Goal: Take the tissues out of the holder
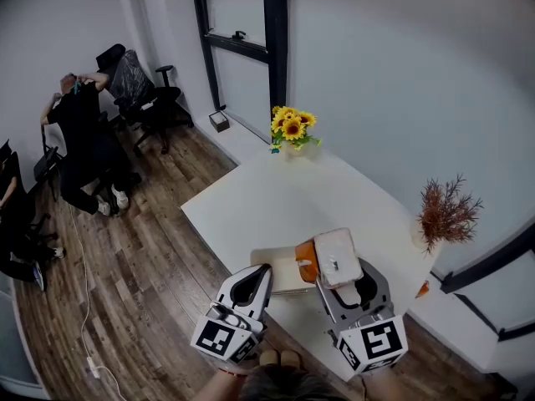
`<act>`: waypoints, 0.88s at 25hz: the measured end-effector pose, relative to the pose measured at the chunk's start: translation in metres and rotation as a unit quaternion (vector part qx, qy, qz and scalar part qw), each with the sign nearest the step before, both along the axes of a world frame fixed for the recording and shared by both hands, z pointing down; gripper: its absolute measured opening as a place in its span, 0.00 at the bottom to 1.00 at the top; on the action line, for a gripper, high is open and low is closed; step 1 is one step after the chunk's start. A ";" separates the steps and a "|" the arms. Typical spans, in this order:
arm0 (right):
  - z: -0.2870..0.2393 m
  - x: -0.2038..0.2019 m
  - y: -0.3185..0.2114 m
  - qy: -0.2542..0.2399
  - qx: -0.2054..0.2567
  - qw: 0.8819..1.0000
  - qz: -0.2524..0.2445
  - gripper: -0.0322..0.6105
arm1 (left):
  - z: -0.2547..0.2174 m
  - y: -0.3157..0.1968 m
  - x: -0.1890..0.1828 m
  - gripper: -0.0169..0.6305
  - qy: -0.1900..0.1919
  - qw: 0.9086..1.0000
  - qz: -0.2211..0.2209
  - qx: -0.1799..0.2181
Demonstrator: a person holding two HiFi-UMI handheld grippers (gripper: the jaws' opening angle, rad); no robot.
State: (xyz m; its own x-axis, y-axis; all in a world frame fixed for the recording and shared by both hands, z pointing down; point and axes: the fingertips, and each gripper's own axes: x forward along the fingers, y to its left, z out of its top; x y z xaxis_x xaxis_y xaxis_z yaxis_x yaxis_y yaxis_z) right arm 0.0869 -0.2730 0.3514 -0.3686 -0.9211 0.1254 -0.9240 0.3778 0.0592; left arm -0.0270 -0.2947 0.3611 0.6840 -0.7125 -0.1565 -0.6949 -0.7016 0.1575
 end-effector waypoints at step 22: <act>-0.026 0.001 0.001 -0.005 0.020 1.000 0.002 0.45 | -0.010 0.002 -0.007 0.04 0.011 1.000 -0.010 0.012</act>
State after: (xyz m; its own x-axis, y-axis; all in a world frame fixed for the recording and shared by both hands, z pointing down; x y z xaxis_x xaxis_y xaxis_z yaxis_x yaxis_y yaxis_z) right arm 0.0877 -0.2722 0.3254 -0.3657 -0.9269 0.0841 -0.9262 0.3713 0.0650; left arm -0.0345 -0.2928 0.3511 0.6655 -0.7220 -0.1892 -0.7057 -0.6912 0.1556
